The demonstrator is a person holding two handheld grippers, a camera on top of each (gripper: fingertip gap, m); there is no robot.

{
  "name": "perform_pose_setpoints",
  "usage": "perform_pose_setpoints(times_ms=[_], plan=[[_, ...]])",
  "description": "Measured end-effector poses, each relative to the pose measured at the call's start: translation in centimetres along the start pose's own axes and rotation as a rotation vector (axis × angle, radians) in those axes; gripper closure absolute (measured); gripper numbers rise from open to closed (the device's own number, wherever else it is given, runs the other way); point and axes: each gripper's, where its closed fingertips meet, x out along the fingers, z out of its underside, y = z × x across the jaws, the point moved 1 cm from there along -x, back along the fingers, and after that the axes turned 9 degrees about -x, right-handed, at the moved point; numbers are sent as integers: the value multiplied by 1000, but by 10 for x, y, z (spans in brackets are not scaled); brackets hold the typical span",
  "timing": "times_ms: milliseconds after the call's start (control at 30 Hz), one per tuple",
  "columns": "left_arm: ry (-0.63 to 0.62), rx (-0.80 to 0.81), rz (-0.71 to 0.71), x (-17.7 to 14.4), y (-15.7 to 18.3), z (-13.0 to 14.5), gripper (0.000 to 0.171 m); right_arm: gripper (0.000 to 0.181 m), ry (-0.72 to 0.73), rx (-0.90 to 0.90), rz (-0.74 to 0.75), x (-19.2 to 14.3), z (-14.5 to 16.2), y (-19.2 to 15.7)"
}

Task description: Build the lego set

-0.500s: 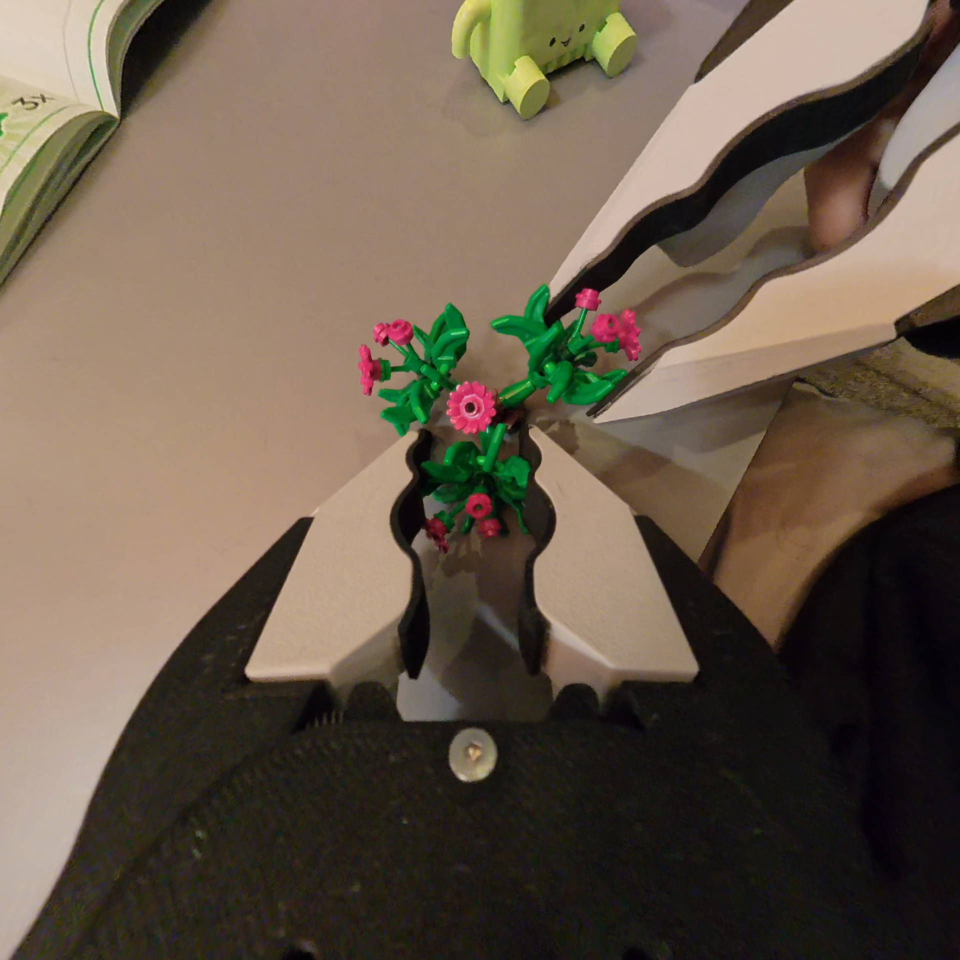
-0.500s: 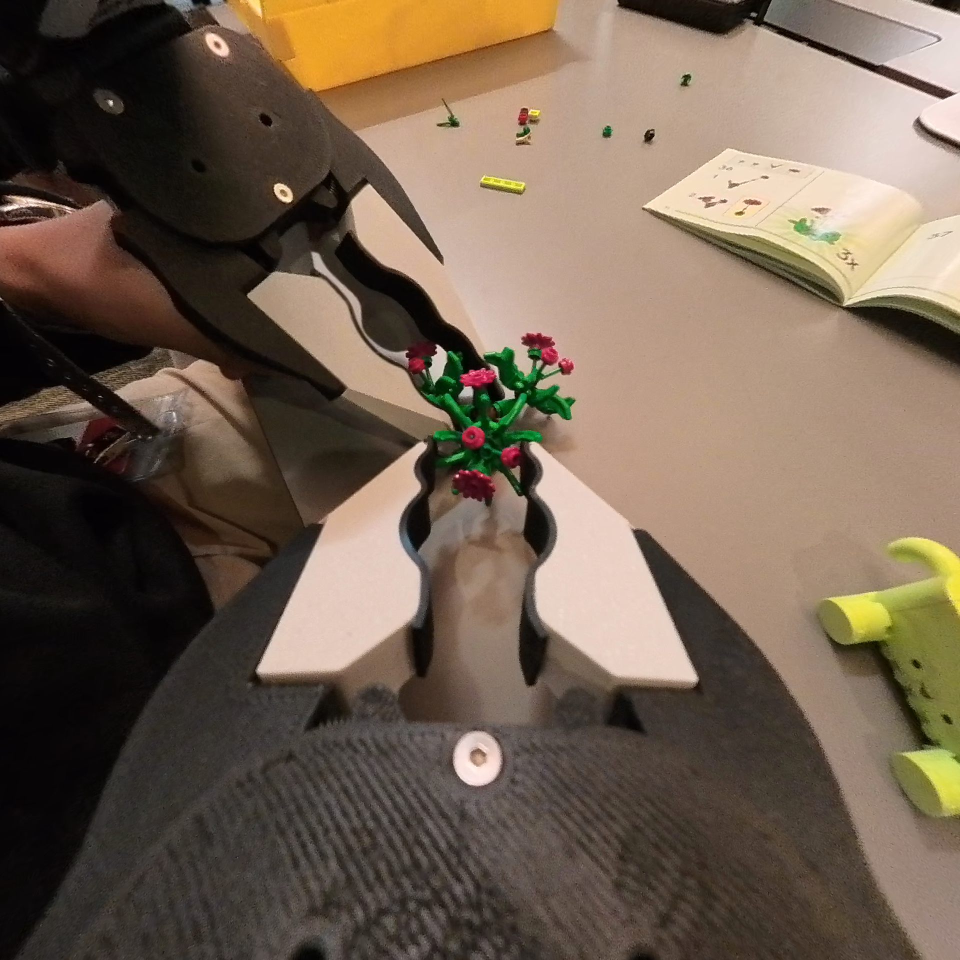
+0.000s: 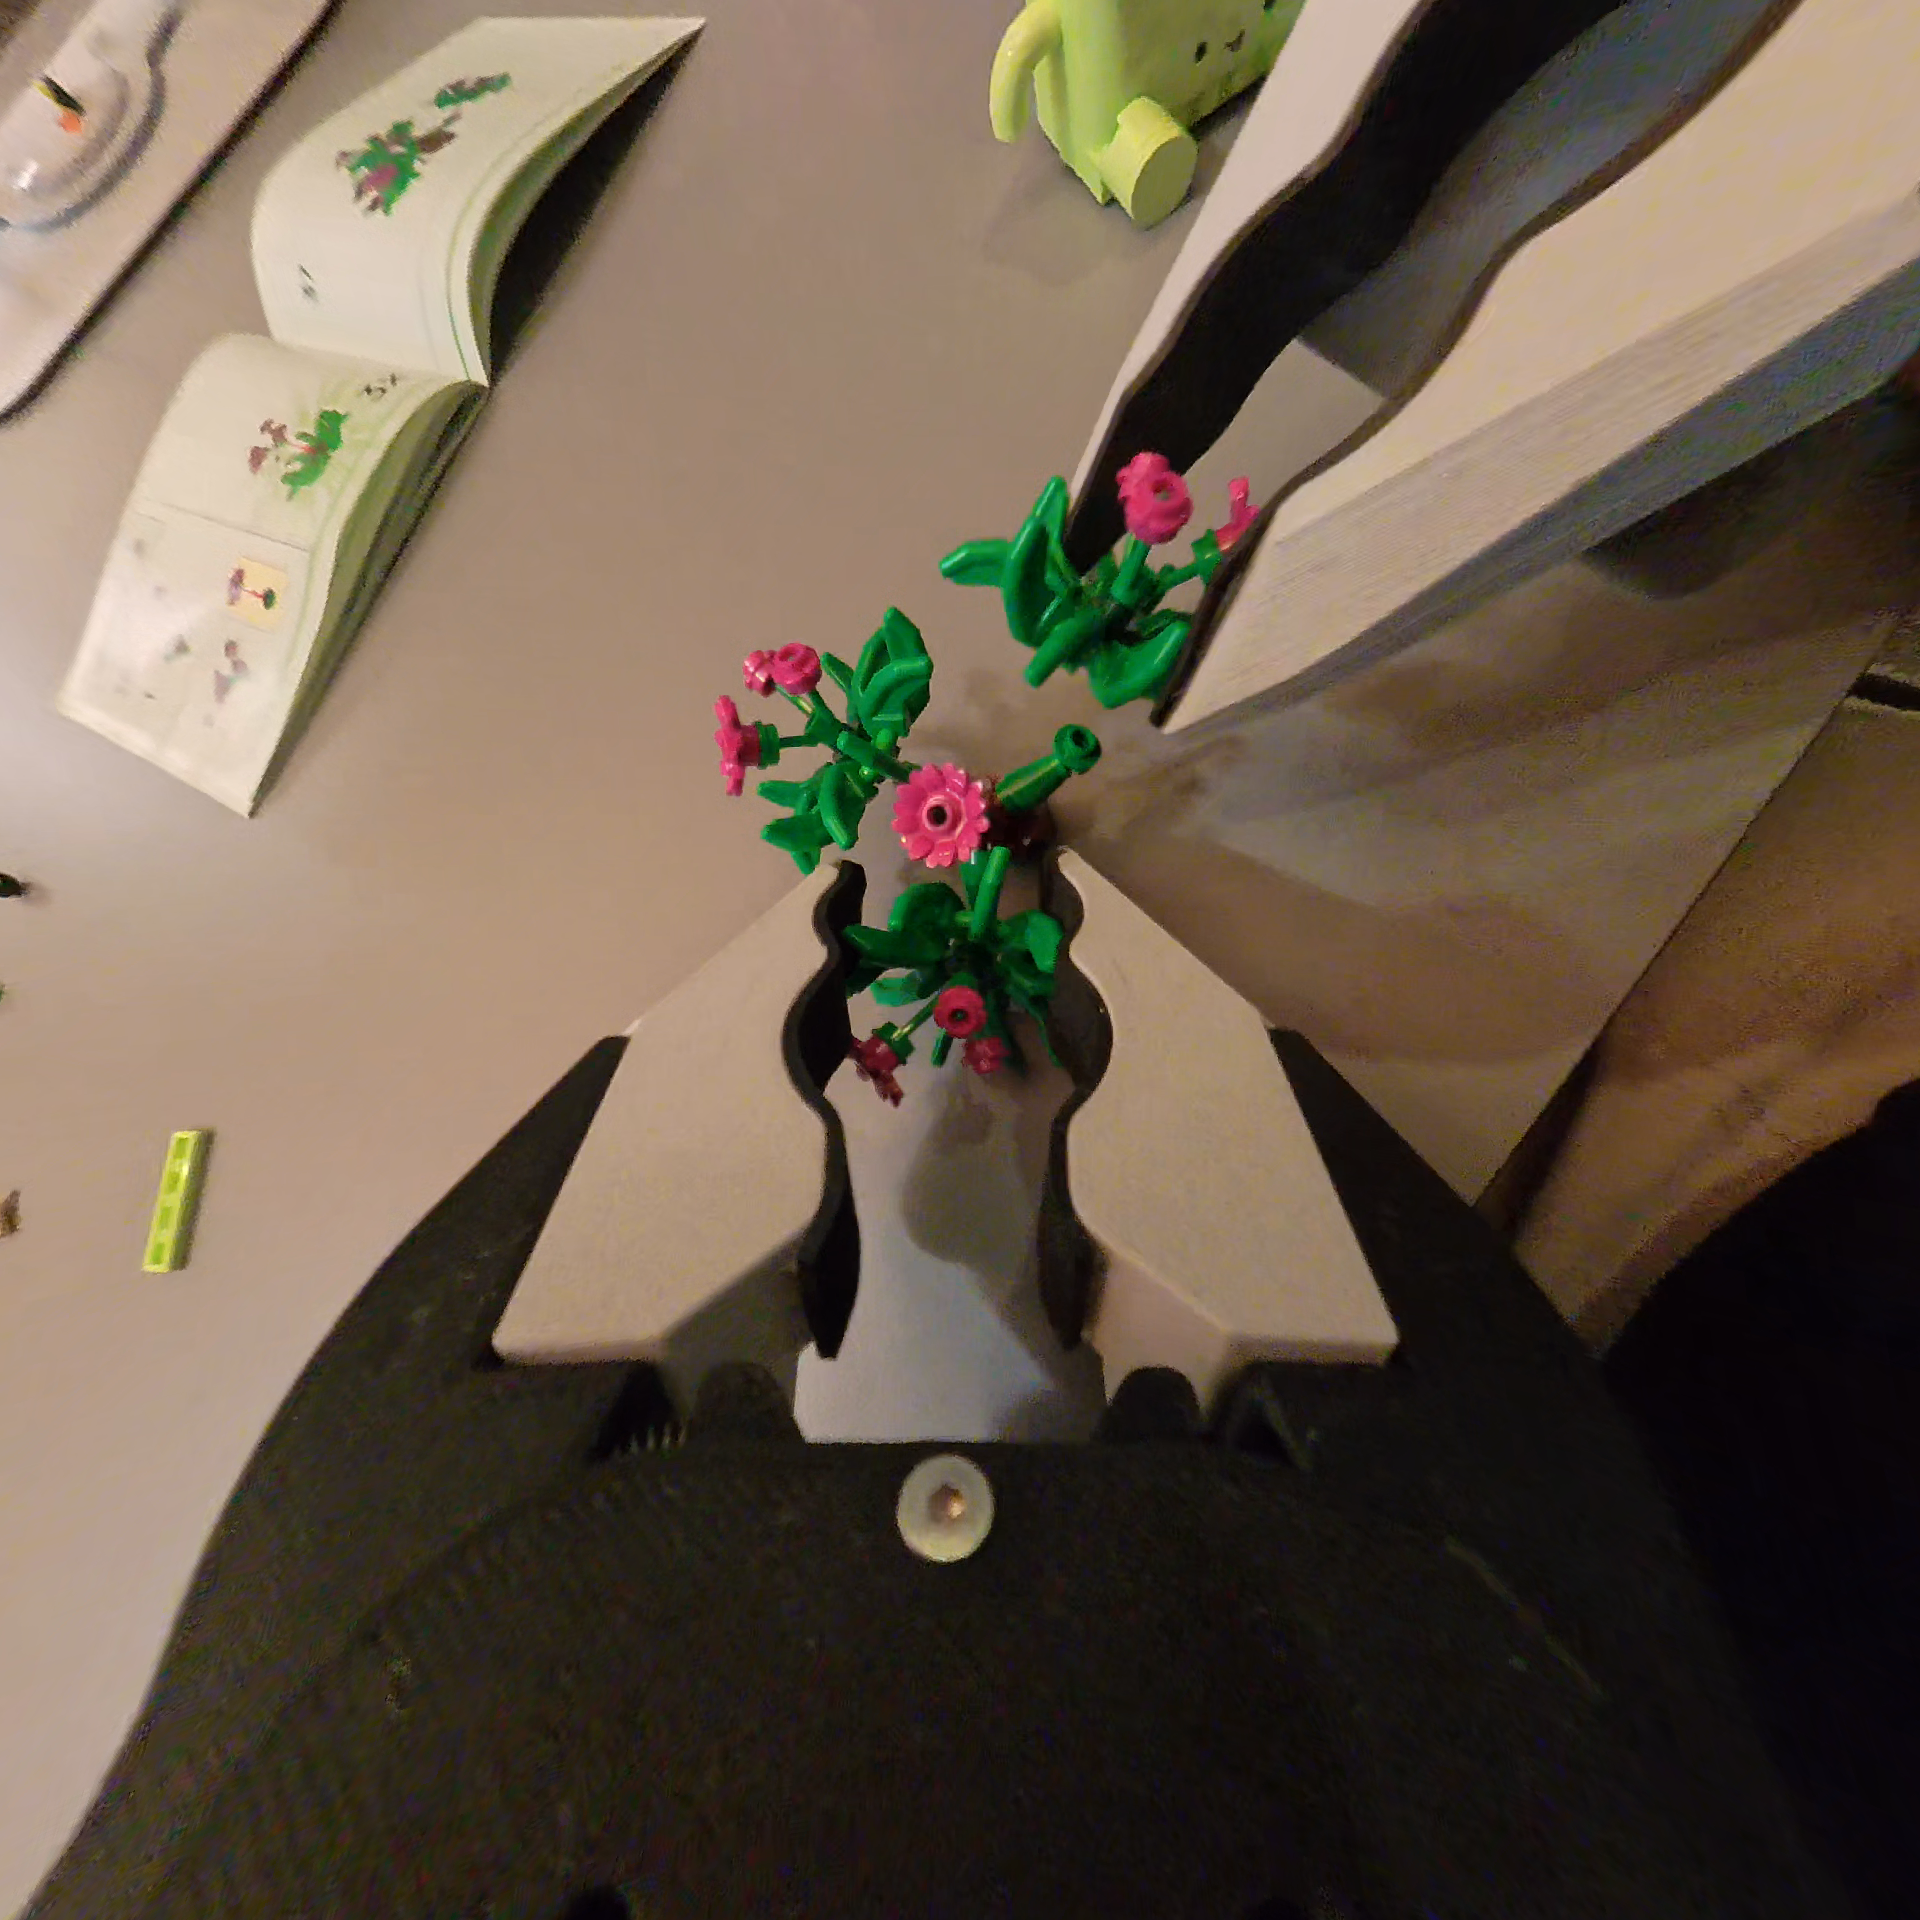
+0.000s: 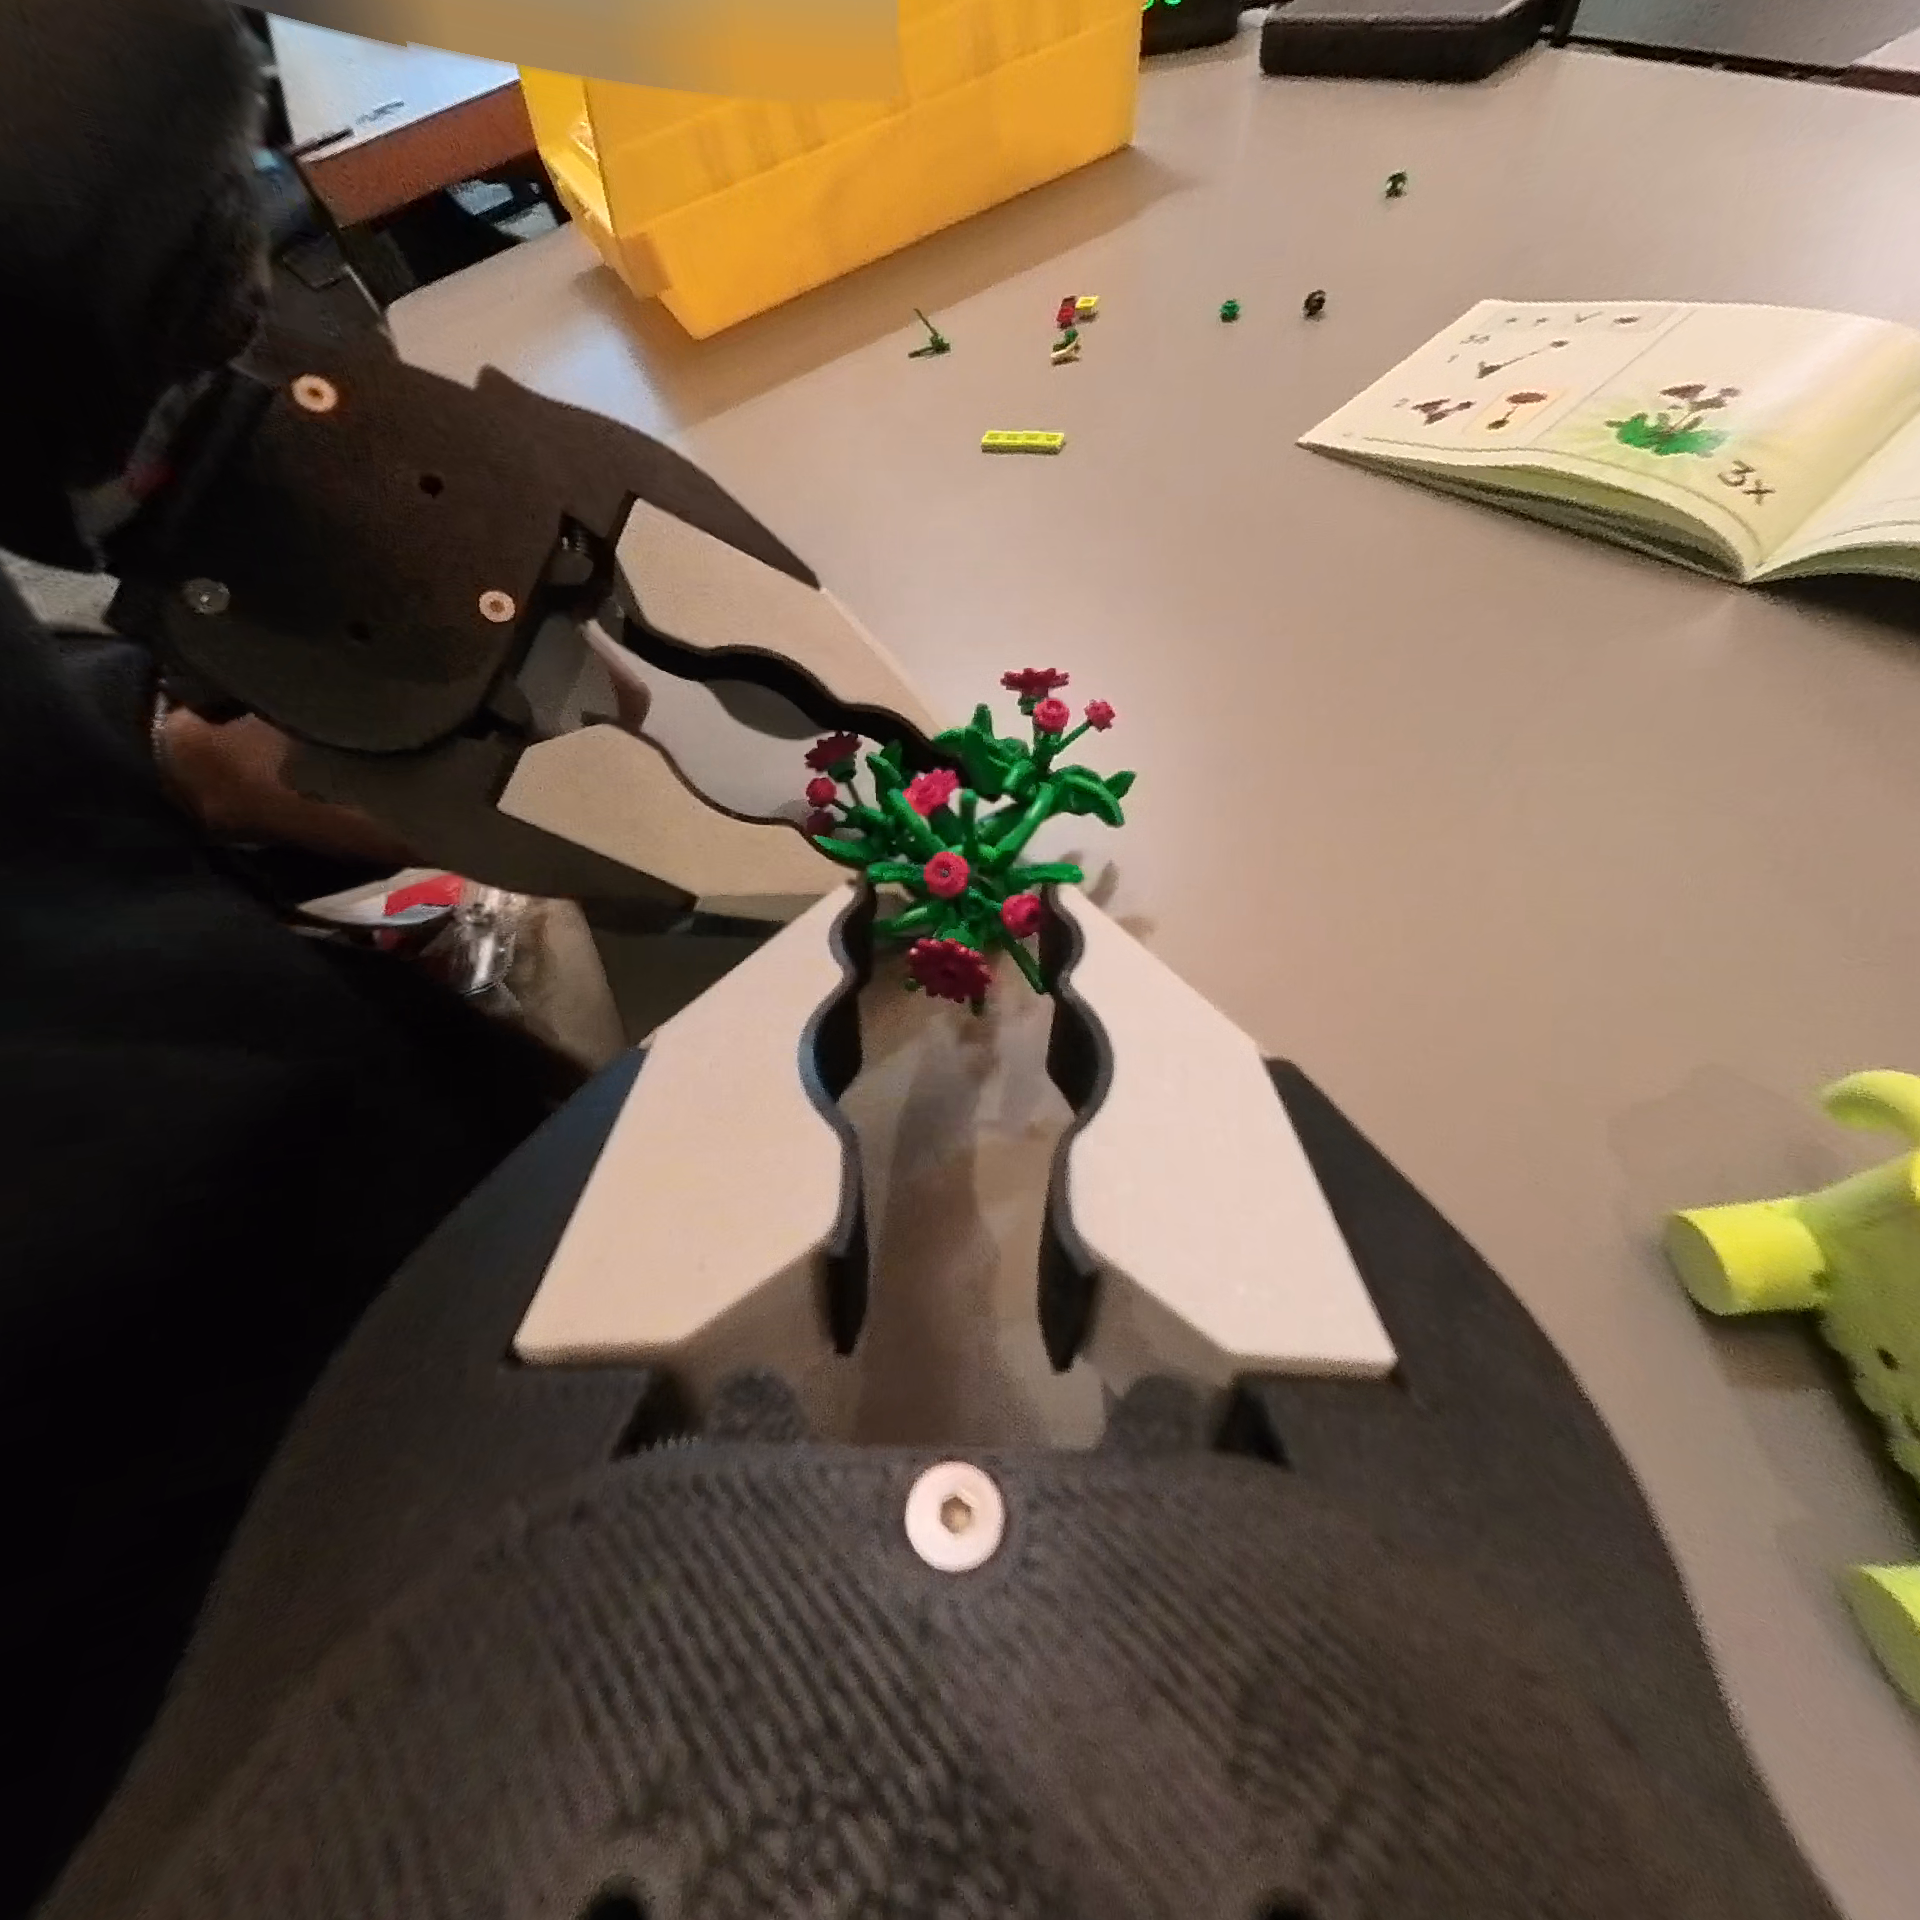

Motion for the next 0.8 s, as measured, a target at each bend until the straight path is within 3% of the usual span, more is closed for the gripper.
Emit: perform_pose_setpoints(times_ms=[367, 800], plan=[[-33, -112, 92, 4, -1, 0, 137, 151, -34, 131, -34, 13, 2, 0], [-34, -119, 67, 5, -4, 0, 137, 151, -28, 176, 1, 15, 2, 3]])
